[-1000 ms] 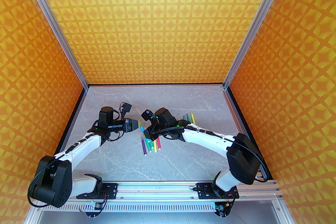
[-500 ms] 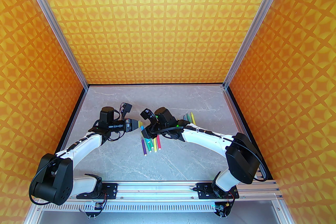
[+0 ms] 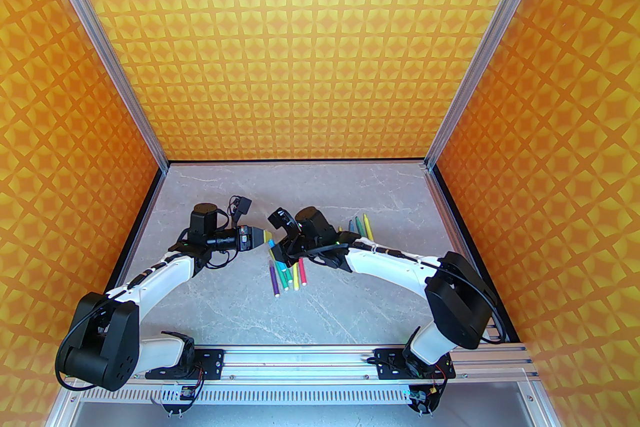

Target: Open the pen caps

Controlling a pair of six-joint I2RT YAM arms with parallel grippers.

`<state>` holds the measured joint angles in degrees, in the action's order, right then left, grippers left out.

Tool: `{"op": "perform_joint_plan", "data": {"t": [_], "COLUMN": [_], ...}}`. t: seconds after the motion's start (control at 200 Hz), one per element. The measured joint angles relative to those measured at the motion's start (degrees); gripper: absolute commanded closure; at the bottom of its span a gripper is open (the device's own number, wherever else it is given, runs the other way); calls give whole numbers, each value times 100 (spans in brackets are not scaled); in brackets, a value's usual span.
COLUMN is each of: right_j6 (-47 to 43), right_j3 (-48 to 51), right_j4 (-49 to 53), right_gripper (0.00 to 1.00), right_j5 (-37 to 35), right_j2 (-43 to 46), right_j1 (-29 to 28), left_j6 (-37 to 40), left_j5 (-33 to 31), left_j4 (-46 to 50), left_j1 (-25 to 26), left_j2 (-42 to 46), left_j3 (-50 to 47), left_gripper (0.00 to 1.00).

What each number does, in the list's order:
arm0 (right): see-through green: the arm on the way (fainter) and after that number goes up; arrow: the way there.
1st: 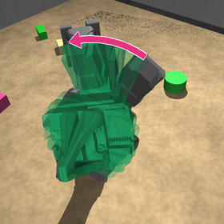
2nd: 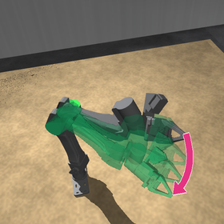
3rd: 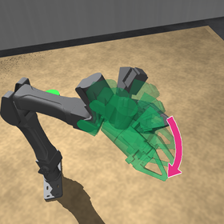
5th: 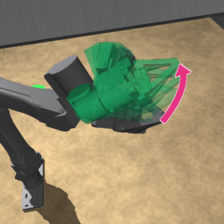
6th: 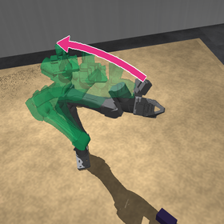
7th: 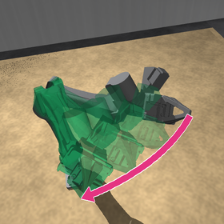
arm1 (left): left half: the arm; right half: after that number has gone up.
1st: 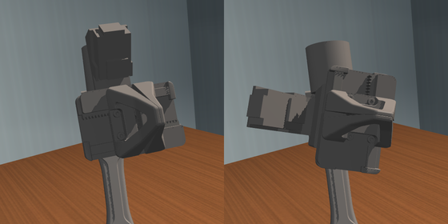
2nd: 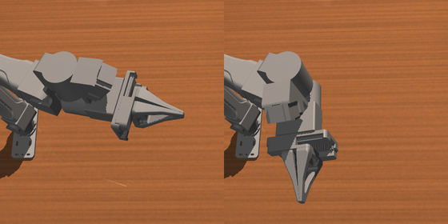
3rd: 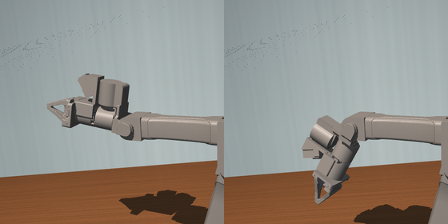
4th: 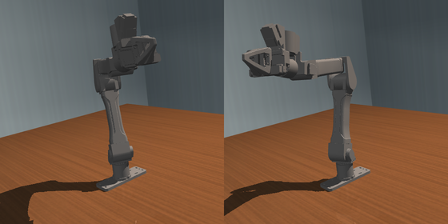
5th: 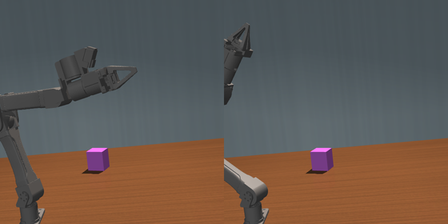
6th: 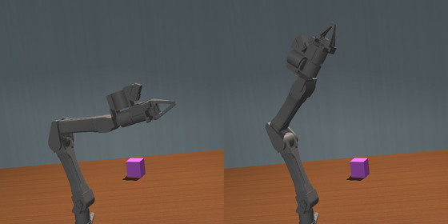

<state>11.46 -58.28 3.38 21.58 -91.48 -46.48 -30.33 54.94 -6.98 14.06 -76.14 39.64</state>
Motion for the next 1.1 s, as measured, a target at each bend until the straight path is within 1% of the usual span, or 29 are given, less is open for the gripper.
{"op": "perform_joint_plan", "data": {"t": [0.145, 0.305, 0.475, 0.575, 0.76, 0.92, 1.1], "right_j6": [-4, -50, -68, -37, 118, 254, 415], "right_j3": [372, 1003, 1244, 1257, 1152, 684, 219], "right_j4": [-385, -63, 203, 256, 542, 929, 1322], "right_gripper": [100, 100, 100, 100, 100, 100, 100], "right_j5": [-37, -61, -319, -634, -1521, -2229, -2811], "right_j2": [247, 413, 468, 627, 682, 258, -291], "right_j1": [4, -7, 11, 136, 616, 1040, 1217], "left_j6": [-260, -483, -525, -262, 433, 820, 1117], "left_j5": [120, -28, -192, -525, -1526, -2116, -2850], "left_j4": [-127, -463, -479, 52, 1478, 2402, 3263], "left_j1": [-2, -199, -219, -219, -219, -146, 118], "left_j2": [-44, -111, -192, -356, -890, -1429, -2002], "left_j3": [0, 243, 446, 695, 1235, 1537, 2006], "left_gripper": [100, 100, 100, 100, 100, 100, 100]}}
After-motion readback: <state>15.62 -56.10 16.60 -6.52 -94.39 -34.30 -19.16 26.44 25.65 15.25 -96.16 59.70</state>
